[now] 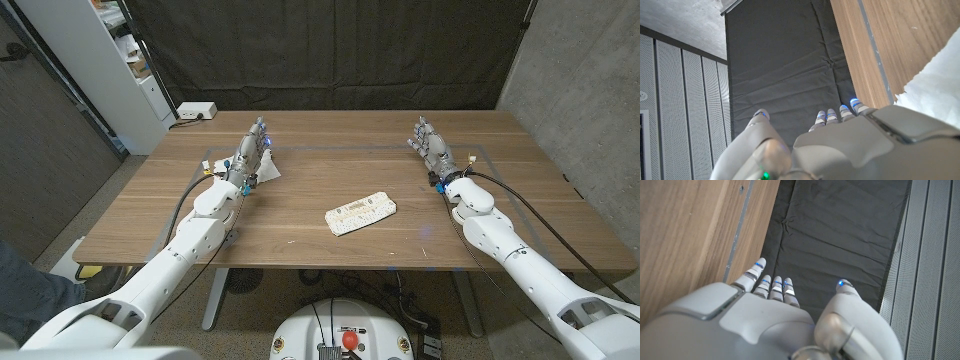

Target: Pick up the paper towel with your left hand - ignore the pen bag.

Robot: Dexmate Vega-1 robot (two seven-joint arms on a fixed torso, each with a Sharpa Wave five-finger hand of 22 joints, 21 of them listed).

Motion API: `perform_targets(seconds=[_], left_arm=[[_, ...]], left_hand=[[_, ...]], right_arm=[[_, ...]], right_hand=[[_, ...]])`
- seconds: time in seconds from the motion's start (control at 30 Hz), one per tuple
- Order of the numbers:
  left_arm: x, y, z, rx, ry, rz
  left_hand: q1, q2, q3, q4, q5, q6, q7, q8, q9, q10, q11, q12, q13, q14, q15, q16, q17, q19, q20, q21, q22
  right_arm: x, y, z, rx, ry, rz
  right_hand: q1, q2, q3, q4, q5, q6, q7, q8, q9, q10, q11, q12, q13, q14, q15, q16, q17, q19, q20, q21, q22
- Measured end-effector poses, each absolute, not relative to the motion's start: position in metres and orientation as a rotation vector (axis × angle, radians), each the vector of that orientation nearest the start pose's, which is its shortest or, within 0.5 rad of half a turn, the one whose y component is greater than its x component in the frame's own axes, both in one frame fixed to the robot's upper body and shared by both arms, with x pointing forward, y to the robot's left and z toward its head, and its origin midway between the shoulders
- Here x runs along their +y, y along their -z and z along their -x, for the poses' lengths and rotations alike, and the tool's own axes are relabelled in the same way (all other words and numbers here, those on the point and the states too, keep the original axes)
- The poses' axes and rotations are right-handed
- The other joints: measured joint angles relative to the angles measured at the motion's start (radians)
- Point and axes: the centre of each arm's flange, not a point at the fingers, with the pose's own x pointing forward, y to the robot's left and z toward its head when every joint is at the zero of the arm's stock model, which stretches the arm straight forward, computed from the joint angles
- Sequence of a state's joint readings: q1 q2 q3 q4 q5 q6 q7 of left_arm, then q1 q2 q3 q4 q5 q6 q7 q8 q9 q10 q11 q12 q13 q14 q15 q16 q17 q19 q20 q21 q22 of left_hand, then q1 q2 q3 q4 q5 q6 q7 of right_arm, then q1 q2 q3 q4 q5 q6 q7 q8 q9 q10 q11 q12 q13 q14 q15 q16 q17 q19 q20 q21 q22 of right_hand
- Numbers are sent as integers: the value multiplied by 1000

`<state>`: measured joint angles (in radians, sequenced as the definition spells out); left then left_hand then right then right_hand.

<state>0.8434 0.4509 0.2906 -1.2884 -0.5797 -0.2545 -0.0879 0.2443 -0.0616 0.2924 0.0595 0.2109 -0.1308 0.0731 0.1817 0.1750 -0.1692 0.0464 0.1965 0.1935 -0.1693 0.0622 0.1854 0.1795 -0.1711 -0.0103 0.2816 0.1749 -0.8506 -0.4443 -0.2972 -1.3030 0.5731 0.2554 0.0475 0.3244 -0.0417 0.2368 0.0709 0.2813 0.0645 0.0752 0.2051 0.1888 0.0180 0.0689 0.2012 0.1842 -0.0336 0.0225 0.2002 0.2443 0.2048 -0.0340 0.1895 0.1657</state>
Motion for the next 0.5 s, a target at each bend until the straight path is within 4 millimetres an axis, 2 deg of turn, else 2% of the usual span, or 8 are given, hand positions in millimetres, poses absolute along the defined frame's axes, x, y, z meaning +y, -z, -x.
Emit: perform_targets(seconds=[0.1, 0.23, 0.33, 0.37, 0.5], left_arm=[[286, 26, -657, -577, 240, -17], [294, 19, -657, -598, 215, 31], [289, 22, -658, -579, 238, -18], [294, 19, -658, -592, 220, 18], [297, 21, -658, -587, 220, 11]], left_hand=[[0, 0, 0, 0, 0, 0, 0, 0, 0, 0, 0, 0, -1, 0, 0, 0, 0, 0, 0, 0, 0], [0, 0, 0, 0, 0, 4, 4, 4, 0, 0, 0, 0, -3, 0, 0, 0, 0, 0, 0, 0, 0], [0, 0, 0, 0, 0, 4, 4, 4, 0, 0, 0, 0, -3, 0, 0, 0, 0, 0, 0, 0, 0], [0, 0, 0, 0, 0, 4, 4, 4, 0, 0, 0, 0, -3, 0, 0, 0, 0, -3, 4, 0, 0], [3, 3, 0, 0, 0, 8, 8, 4, 0, 0, 0, 7, -3, 0, 0, 0, 0, -1, 9, 0, 0]], right_arm=[[-289, 19, -653, -616, -175, -88], [-282, 21, -655, -603, -190, -33], [-285, 18, -654, -618, -169, -84], [-281, 20, -655, -604, -186, -39], [-282, 20, -655, -606, -177, -52]], right_hand=[[0, 0, 0, 0, 0, 0, 0, 0, 0, 0, 0, 0, 0, 0, 0, 0, -1, 0, 0, 0, 0], [5, 5, 0, 0, 4, 4, -4, 0, 0, 1, 0, 0, 0, 0, 0, 1, -3, 0, 0, 0, 0], [5, 5, 0, 0, 4, 4, -4, 0, 0, 3, 3, 0, 0, 0, 0, 4, -3, 0, 0, 0, 0], [5, 5, 0, 0, 4, 4, -4, 0, 0, 3, 3, 0, 0, 0, 0, 4, -3, 0, 0, 0, 0], [5, 5, 0, 0, 4, 4, -4, 0, 0, 3, 3, 0, 0, 0, 0, 4, -3, 0, 0, 0, 0]])
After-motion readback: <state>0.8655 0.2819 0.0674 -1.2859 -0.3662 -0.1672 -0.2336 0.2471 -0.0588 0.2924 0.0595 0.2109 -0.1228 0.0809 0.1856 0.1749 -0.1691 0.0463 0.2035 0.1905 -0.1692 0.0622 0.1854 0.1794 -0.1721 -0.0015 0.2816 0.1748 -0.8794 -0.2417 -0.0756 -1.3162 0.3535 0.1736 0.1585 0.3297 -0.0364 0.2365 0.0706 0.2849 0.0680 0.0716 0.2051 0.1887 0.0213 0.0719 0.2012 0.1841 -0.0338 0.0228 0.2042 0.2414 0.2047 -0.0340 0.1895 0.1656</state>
